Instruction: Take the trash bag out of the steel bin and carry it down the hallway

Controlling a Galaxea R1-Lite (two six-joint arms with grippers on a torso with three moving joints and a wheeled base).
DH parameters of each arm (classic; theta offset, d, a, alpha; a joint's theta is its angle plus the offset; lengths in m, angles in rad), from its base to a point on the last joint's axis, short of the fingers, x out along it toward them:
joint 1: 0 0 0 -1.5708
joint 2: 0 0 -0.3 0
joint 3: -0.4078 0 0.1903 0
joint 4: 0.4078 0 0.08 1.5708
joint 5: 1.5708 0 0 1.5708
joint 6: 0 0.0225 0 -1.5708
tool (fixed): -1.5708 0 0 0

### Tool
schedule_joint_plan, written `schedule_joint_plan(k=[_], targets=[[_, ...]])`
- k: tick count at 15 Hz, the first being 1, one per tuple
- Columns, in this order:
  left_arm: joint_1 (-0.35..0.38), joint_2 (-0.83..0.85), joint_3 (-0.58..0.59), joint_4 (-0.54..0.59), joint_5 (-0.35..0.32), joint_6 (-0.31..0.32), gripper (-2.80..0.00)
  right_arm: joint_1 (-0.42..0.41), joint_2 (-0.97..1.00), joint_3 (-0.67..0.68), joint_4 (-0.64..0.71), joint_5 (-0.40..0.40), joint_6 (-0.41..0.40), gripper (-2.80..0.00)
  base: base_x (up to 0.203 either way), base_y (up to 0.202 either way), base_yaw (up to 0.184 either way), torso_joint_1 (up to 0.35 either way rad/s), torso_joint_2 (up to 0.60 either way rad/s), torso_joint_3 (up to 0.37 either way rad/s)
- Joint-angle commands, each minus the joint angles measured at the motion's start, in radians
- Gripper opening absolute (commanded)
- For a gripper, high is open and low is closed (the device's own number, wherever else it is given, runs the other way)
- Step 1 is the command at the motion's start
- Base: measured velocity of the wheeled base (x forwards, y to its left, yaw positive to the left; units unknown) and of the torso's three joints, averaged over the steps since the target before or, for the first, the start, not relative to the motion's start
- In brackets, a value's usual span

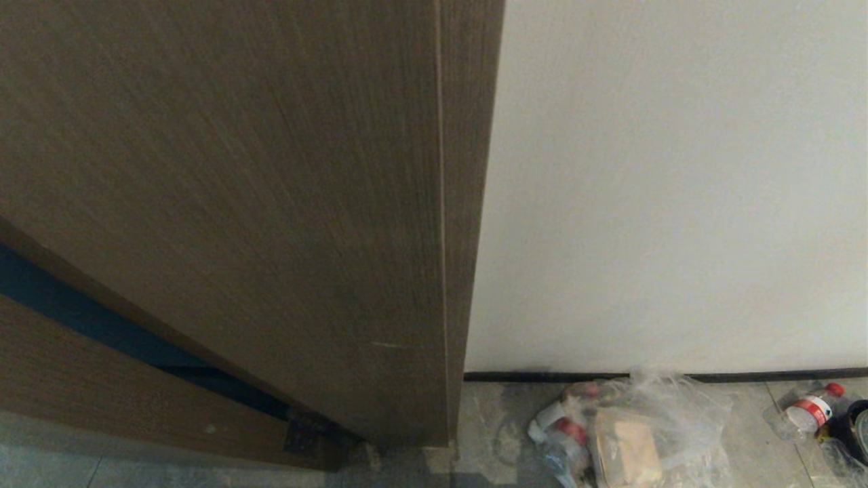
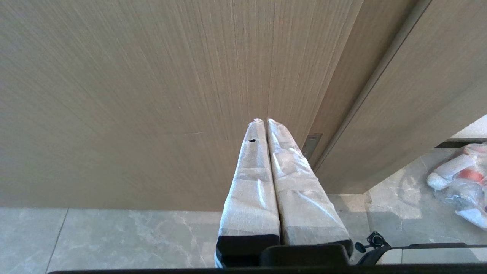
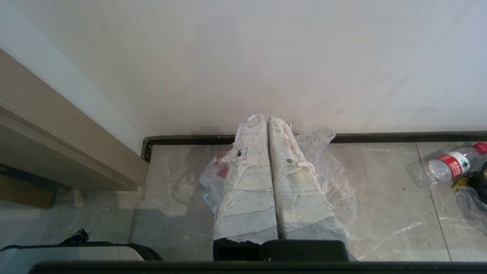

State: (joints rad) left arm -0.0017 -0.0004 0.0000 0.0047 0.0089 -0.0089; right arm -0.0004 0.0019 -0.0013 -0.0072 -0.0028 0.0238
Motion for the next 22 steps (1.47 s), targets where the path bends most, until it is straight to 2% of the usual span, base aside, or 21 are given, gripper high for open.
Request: schedule_joint_plan(k=[1, 14, 22], targets=[[0.0, 0.0, 0.002, 0.0, 0.0, 0.0, -2.8, -0.001, -0.002, 0.003, 0.0, 0.0, 0.001, -2.8, 0.0, 0.0, 0.0, 0.0, 0.0, 0.0], [0.0, 0.0, 0.002, -0.002, 0.0, -0.002, -2.8, 0.0, -0.002, 0.003, 0.0, 0.0, 0.001, -2.8, 0.0, 0.0, 0.0, 0.0, 0.0, 0.003], [0.0, -0.001, 0.002, -0.002, 0.0, -0.006, -2.8, -0.001, -0.002, 0.003, 0.0, 0.0, 0.001, -2.8, 0.0, 0.0, 0.0, 0.001, 0.0, 0.187]])
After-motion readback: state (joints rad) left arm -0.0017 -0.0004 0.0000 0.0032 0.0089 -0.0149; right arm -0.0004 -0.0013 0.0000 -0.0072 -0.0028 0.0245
